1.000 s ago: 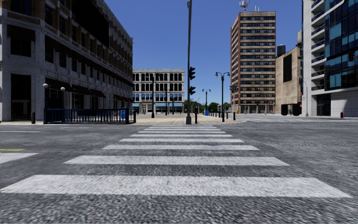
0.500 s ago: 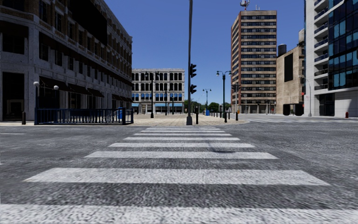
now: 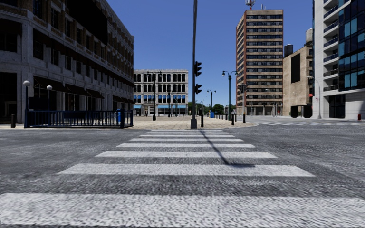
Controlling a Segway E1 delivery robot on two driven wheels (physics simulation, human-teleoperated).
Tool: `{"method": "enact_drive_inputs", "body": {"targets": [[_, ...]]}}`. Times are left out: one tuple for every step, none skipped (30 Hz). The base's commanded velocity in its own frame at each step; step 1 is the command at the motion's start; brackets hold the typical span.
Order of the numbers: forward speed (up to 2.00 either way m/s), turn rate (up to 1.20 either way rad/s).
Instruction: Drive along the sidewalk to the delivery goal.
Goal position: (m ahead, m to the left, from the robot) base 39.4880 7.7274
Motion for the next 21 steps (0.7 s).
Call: {"method": "enact_drive_inputs", "body": {"targets": [[1.42,0.00],[1.42,0.00],[1.42,0.00],[1.42,0.00],[1.42,0.00],[1.42,0.00],[1.42,0.00],[1.42,0.00],[1.42,0.00],[1.42,0.00],[1.42,0.00],[1.42,0.00],[1.42,0.00],[1.42,0.00],[1.42,0.00],[1.42,0.00],[1.42,0.00],[1.42,0.00],[1.42,0.00],[1.42,0.00],[1.42,0.00]]}}
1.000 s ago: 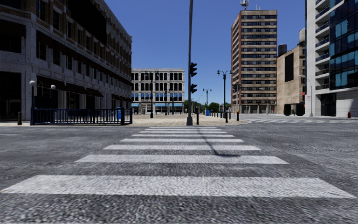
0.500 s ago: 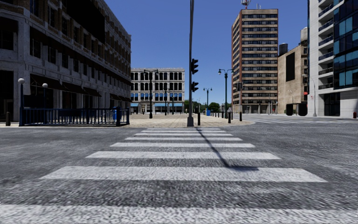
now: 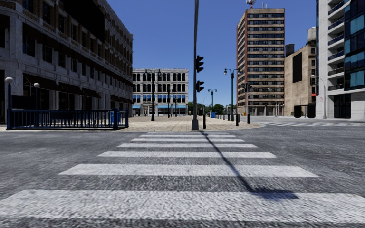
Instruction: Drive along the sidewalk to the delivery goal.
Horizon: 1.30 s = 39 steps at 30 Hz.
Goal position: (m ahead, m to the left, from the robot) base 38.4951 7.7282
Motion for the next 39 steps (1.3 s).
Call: {"method": "enact_drive_inputs", "body": {"targets": [[1.42,0.00],[1.42,0.00],[1.42,0.00],[1.42,0.00],[1.42,0.00],[1.42,0.00],[1.42,0.00],[1.42,0.00],[1.42,0.00],[1.42,0.00],[1.42,0.00],[1.42,0.00],[1.42,0.00],[1.42,0.00],[1.42,0.00],[1.42,0.00],[1.42,0.00],[1.42,0.00],[1.42,0.00],[1.42,0.00],[1.42,0.00],[1.42,0.00],[1.42,0.00],[1.42,0.00],[1.42,0.00],[1.42,0.00],[1.42,0.00],[1.42,0.00],[1.42,0.00],[1.42,0.00],[1.42,0.00],[1.42,0.00],[1.42,0.00],[1.42,0.00],[1.42,0.00],[1.42,0.00],[1.42,0.00],[1.42,0.00],[1.42,0.00]]}}
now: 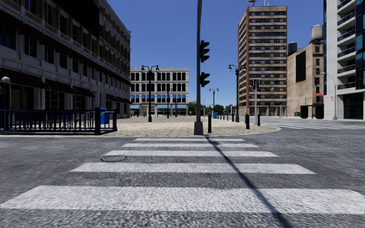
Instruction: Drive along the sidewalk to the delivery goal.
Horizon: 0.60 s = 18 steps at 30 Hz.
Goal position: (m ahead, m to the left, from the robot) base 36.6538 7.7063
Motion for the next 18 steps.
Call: {"method": "enact_drive_inputs", "body": {"targets": [[1.42,0.00],[1.42,0.00],[1.42,0.00],[1.42,0.00],[1.42,0.00],[1.42,0.00],[1.42,0.00],[1.42,0.00],[1.42,0.00],[1.42,0.00],[1.42,0.00],[1.42,0.00],[1.42,0.05],[1.42,0.05],[1.42,0.15],[1.42,0.19],[1.42,0.21],[1.42,0.21]]}}
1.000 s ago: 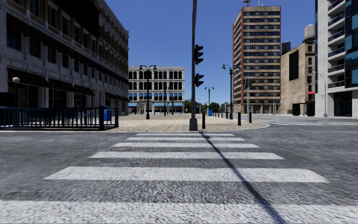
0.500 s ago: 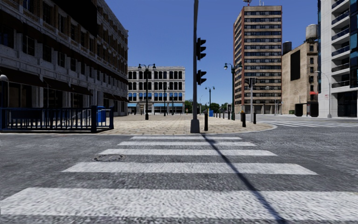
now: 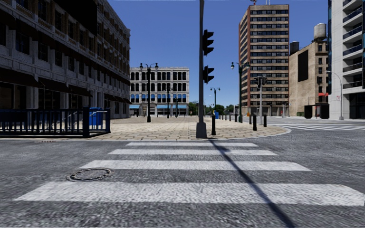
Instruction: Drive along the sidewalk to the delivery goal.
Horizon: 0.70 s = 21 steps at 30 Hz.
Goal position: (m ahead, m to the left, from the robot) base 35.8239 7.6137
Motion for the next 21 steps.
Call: {"method": "enact_drive_inputs", "body": {"targets": [[1.42,0.21],[1.42,0.21],[1.42,0.10],[1.42,0.01],[1.42,0.01],[1.42,0.00],[1.42,0.00],[1.42,0.00],[1.42,0.00],[1.42,0.00],[1.42,0.00],[1.42,0.00],[1.42,0.00],[1.42,0.00],[1.42,0.00],[1.42,0.00],[1.42,0.00],[1.42,0.00],[1.42,0.00],[1.42,0.00],[1.42,0.00]]}}
